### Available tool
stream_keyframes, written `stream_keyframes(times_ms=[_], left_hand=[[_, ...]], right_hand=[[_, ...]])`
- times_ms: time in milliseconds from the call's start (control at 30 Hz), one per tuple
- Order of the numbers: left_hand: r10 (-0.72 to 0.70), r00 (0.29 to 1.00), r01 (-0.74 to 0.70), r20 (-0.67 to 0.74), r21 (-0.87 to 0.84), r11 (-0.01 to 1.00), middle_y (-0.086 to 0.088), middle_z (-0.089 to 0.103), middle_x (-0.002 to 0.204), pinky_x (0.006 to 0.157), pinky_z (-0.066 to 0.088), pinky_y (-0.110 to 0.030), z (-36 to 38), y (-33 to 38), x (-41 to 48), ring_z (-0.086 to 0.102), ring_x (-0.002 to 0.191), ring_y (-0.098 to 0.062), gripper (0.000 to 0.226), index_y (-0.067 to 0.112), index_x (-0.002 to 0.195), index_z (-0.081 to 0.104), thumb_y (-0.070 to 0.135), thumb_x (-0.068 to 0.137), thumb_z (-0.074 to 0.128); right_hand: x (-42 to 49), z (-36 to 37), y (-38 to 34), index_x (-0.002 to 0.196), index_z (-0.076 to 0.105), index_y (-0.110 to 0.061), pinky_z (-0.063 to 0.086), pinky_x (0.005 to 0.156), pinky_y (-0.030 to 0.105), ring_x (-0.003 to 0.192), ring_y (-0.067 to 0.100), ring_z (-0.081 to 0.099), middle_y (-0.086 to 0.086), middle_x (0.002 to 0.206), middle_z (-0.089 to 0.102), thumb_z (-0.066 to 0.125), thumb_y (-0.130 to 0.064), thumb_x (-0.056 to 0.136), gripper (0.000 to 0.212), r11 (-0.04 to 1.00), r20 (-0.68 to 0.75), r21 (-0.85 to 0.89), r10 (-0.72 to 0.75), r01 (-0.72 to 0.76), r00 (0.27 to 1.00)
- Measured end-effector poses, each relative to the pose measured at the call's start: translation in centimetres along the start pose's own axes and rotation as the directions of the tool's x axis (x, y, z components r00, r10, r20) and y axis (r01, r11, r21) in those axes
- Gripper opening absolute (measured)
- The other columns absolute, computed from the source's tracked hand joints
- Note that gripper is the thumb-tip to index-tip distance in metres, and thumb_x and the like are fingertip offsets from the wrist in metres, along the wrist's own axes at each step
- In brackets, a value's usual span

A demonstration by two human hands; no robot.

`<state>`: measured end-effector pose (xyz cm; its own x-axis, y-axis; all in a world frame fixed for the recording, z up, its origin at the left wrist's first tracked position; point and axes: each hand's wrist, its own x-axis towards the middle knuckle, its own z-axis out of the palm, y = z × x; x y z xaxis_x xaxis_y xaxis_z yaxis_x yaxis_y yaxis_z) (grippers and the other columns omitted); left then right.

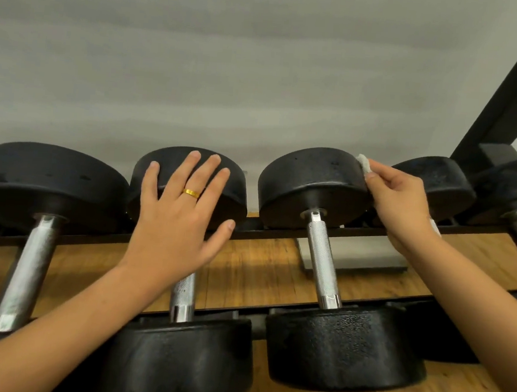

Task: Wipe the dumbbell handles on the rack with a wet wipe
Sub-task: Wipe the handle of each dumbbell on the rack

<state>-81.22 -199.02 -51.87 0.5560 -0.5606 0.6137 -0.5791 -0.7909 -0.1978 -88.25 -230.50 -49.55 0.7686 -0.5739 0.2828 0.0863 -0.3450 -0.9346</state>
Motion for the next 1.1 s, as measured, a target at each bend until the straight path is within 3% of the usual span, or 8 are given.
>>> stream_keyframes(times_ms=[333,500,600,700,767,867,1000,1100], left_hand=[[0.002,1.0,-0.002,-0.005,0.018,1.0,-0.013,0.042,0.161,0.118,0.021,-0.069,-0.1,0.0,0.1,0.03,0.153,-0.033,0.071,0.011,0.152,0.047,0.05,0.093,0.049],[0.001,1.0,-0.001,-0.005,0.026,1.0,-0.013,0.041,0.161,0.118,0.021,-0.068,-0.1,0.1,0.1,0.03,0.153,-0.033,0.072,0.012,0.153,0.045,0.051,0.093,0.049],[0.003,1.0,-0.003,-0.009,0.028,1.0,-0.013,0.041,0.161,0.118,0.021,-0.068,-0.1,0.0,0.0,0.031,0.152,-0.033,0.072,0.011,0.153,0.045,0.051,0.093,0.049],[0.005,1.0,-0.004,-0.005,0.029,1.0,-0.013,0.041,0.161,0.118,0.021,-0.068,0.0,0.0,0.1,0.031,0.152,-0.033,0.072,0.011,0.153,0.046,0.052,0.093,0.049],[-0.002,1.0,0.003,-0.003,0.028,1.0,-0.013,0.041,0.161,0.118,0.021,-0.068,0.0,-0.1,0.1,0.031,0.153,-0.032,0.072,0.012,0.153,0.046,0.052,0.093,0.05],[-0.001,1.0,0.001,-0.008,0.023,1.0,-0.013,0.041,0.161,0.118,0.021,-0.068,-0.1,0.0,0.1,0.031,0.152,-0.032,0.072,0.011,0.153,0.046,0.05,0.092,0.051],[0.005,1.0,-0.005,-0.001,0.02,1.0,-0.013,0.041,0.161,0.117,0.022,-0.067,-0.3,0.0,0.1,0.03,0.153,-0.032,0.073,0.011,0.154,0.045,0.049,0.092,0.05],[-0.001,1.0,0.001,0.008,0.014,1.0,-0.012,0.04,0.162,0.118,0.022,-0.067,-0.4,0.0,0.2,0.03,0.153,-0.032,0.073,0.012,0.154,0.044,0.05,0.092,0.049]], right_hand=[[-1.7,-0.6,0.3,0.133,0.064,-0.025,0.048,0.056,0.008,0.072,-0.007,0.065,-0.012,0.098,0.072,0.052,-0.021,0.104,0.032,0.986,-0.03,-0.134,-0.1,0.095,0.995],[-0.3,0.5,0.0,0.134,0.064,-0.023,0.058,0.084,0.02,0.105,0.002,0.067,-0.01,0.117,0.072,0.053,-0.022,0.104,0.032,1.0,-0.067,-0.019,-0.008,0.007,0.998],[-2.5,-0.1,0.1,0.135,0.063,-0.028,0.051,0.062,0.009,0.072,-0.006,0.064,-0.012,0.094,0.074,0.052,-0.023,0.104,0.033,0.977,-0.067,-0.187,-0.116,0.102,0.991],[-4.3,-0.3,0.0,0.138,0.06,-0.026,0.042,0.048,0.013,0.053,0.006,0.053,0.002,0.079,0.073,0.052,-0.022,0.104,0.035,0.949,-0.034,-0.27,-0.175,0.159,0.984],[-3.1,0.1,-0.4,0.138,0.061,-0.024,0.051,0.059,0.021,0.065,0.015,0.063,-0.001,0.092,0.075,0.052,-0.023,0.104,0.035,0.964,-0.051,-0.227,-0.157,0.141,0.986],[-0.7,0.8,-1.2,0.136,0.062,-0.024,0.057,0.077,0.019,0.093,0.005,0.068,-0.01,0.118,0.071,0.052,-0.022,0.104,0.034,0.989,-0.067,-0.128,-0.082,0.073,0.994],[-2.8,1.3,-1.6,0.143,0.055,-0.022,0.054,0.068,0.013,0.077,0.0,0.066,-0.007,0.1,0.072,0.049,-0.019,0.104,0.039,0.962,-0.017,-0.234,-0.152,0.144,0.988],[-5.0,1.2,-1.9,0.153,0.039,-0.019,0.027,0.109,0.007,0.136,-0.008,0.037,-0.009,0.152,0.044,0.048,-0.026,0.105,0.049,0.873,0.171,-0.383,-0.254,0.301,0.952]])
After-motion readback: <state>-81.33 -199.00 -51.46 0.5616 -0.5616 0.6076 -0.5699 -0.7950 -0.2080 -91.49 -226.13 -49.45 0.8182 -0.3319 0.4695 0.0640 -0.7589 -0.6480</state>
